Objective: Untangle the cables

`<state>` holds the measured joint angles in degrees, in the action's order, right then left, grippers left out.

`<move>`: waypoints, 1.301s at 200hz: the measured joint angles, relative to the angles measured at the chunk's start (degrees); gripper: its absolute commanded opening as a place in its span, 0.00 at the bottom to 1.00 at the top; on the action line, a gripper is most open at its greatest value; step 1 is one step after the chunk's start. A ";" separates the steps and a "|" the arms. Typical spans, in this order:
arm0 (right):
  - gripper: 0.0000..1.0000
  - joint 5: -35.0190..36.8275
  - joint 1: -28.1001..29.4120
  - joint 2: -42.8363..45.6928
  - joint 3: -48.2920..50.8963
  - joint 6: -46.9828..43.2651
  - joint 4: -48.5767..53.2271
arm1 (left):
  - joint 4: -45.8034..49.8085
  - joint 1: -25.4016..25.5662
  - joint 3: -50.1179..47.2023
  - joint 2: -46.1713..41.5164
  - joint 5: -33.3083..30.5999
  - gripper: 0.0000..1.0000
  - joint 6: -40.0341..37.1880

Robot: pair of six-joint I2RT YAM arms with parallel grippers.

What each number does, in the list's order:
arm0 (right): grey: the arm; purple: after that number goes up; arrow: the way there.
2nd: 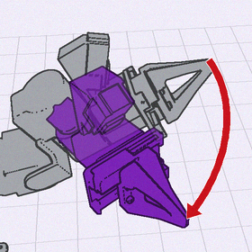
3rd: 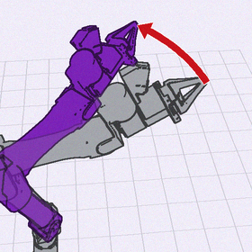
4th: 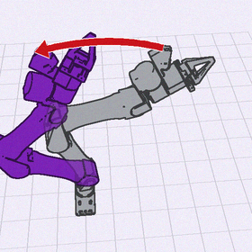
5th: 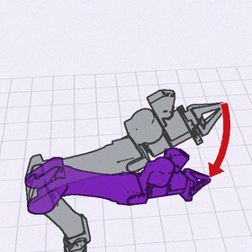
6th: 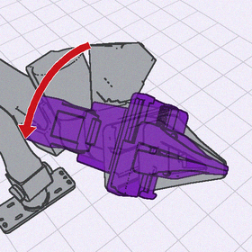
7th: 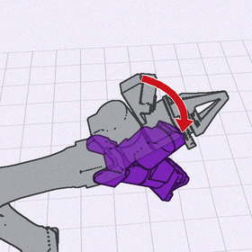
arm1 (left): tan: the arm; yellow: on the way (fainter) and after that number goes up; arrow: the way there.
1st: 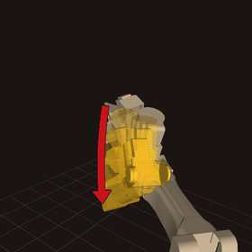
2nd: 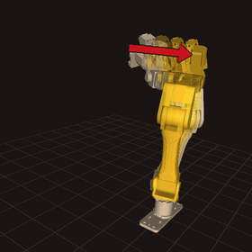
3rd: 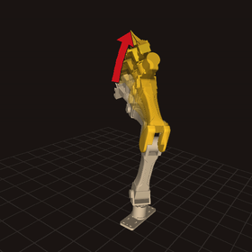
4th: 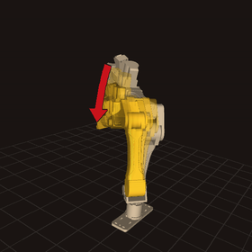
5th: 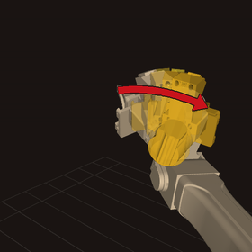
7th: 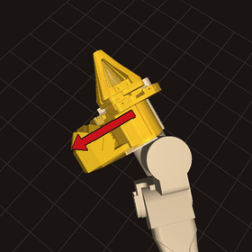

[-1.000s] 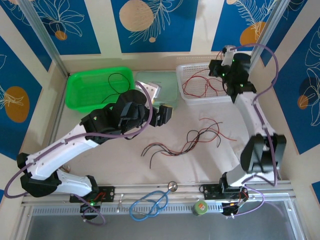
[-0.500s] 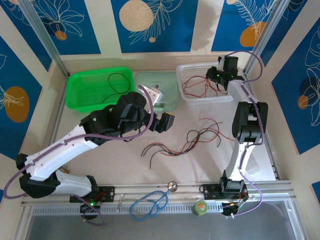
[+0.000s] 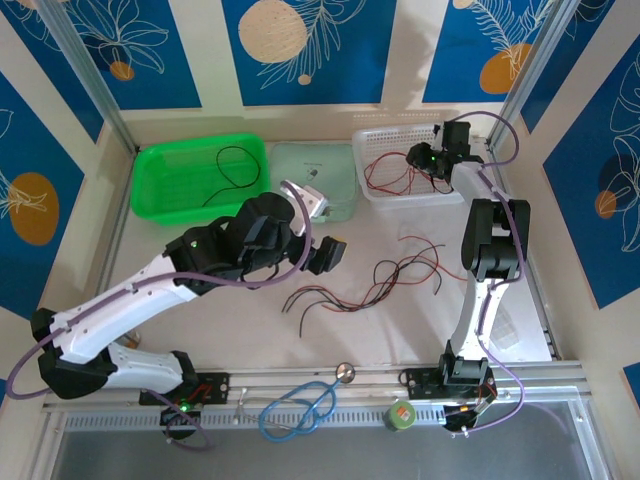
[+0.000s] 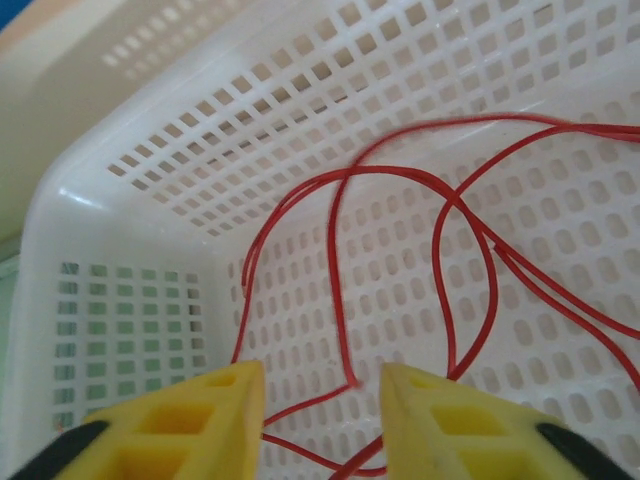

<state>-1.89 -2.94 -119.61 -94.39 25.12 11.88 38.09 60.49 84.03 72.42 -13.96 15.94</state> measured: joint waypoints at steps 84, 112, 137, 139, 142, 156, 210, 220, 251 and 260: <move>0.49 6.75 1.14 18.14 13.94 -0.31 1.60 | 5.09 -0.11 1.79 5.35 3.28 0.86 -1.33; 0.48 9.03 2.12 32.96 23.76 0.87 2.84 | 7.19 -0.11 3.28 13.14 6.82 0.79 -1.44; 0.43 11.58 4.76 45.35 31.52 2.29 6.91 | 8.33 -0.11 5.33 21.24 10.19 0.75 -1.29; 0.43 11.67 5.16 46.27 32.11 2.38 7.43 | 8.33 -0.11 5.51 21.99 10.40 0.75 -1.22; 0.42 12.09 5.73 47.54 32.89 2.47 8.00 | 8.37 -0.11 5.73 22.88 10.69 0.75 -1.16; 0.42 14.05 9.44 52.57 36.63 3.54 11.26 | 8.28 -0.11 6.36 26.29 11.72 0.75 -1.01; 0.38 18.71 19.69 62.64 49.29 12.61 24.11 | 5.14 -0.11 10.25 35.91 21.35 0.64 0.92; 0.36 19.30 19.45 64.08 50.77 14.12 26.14 | 3.80 -0.11 10.93 38.07 23.61 0.61 1.57; 0.25 19.39 13.90 68.41 52.65 16.55 30.99 | 1.68 -0.07 12.24 45.00 28.26 0.54 2.58; 0.22 18.99 11.47 69.88 52.76 16.50 31.71 | 1.53 -0.04 12.94 47.08 28.92 0.52 2.93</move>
<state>17.10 8.54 -49.74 -41.63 41.63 43.59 39.62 60.45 96.97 119.50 14.96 18.87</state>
